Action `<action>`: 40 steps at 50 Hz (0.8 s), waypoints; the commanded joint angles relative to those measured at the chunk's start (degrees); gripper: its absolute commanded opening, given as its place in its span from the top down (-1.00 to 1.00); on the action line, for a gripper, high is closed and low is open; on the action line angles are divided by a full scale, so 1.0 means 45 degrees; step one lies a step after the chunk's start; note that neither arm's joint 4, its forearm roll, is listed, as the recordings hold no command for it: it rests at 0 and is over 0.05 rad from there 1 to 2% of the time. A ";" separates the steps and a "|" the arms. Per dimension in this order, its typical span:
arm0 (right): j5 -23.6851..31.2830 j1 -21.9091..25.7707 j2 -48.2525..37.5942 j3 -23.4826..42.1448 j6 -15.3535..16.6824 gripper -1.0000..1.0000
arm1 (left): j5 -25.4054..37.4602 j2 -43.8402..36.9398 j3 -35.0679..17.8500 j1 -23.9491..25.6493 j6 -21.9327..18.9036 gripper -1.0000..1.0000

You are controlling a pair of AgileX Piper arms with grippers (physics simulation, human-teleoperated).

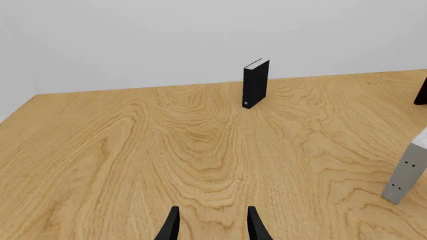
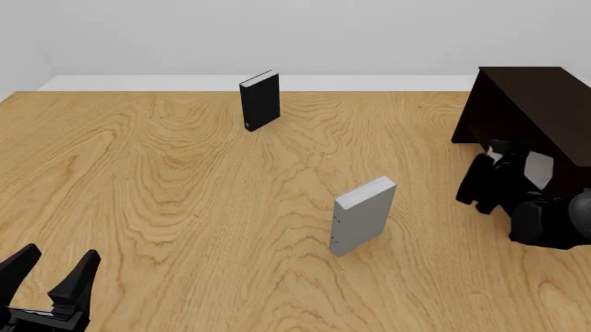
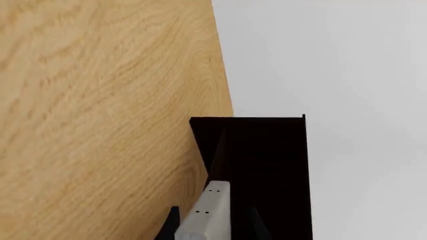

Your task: Pick up the book on the right and place it on the cabinet shelf.

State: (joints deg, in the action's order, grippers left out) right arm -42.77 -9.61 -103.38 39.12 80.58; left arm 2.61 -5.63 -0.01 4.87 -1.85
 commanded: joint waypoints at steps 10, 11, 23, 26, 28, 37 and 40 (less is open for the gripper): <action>0.0041 0.0441 0.0027 0.0021 -0.0496 -1.00 | -0.0054 -0.0099 0.0000 0.0025 -0.0007 -1.00; 0.0010 0.0459 0.0012 0.0008 -0.0477 -1.00 | -0.0046 -0.0099 0.0000 0.0031 -0.0001 -1.00; -0.0131 0.0820 -0.0312 -0.0102 -0.0773 -1.00 | -0.0074 -0.0128 0.0000 0.0037 -0.0011 -1.00; -0.0209 0.0853 -0.0371 -0.0130 -0.0735 -1.00 | -0.0066 -0.0130 0.0001 0.0043 -0.0021 -1.00; -0.0134 0.0894 -0.0345 -0.0076 -0.0846 -1.00 | -0.0102 -0.0158 0.0000 0.0043 -0.0009 -1.00; -0.0159 0.1034 -0.0500 -0.0079 -0.0913 -1.00 | -0.0141 -0.0202 0.0000 0.0047 -0.0011 -1.00; -0.0223 0.1063 -0.0568 -0.0117 -0.0860 -1.00 | -0.0157 -0.0231 0.0001 0.0062 -0.0005 -1.00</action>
State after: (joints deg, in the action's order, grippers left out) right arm -43.46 -5.54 -105.28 38.67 77.03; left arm 2.12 -6.40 -0.01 5.08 -1.90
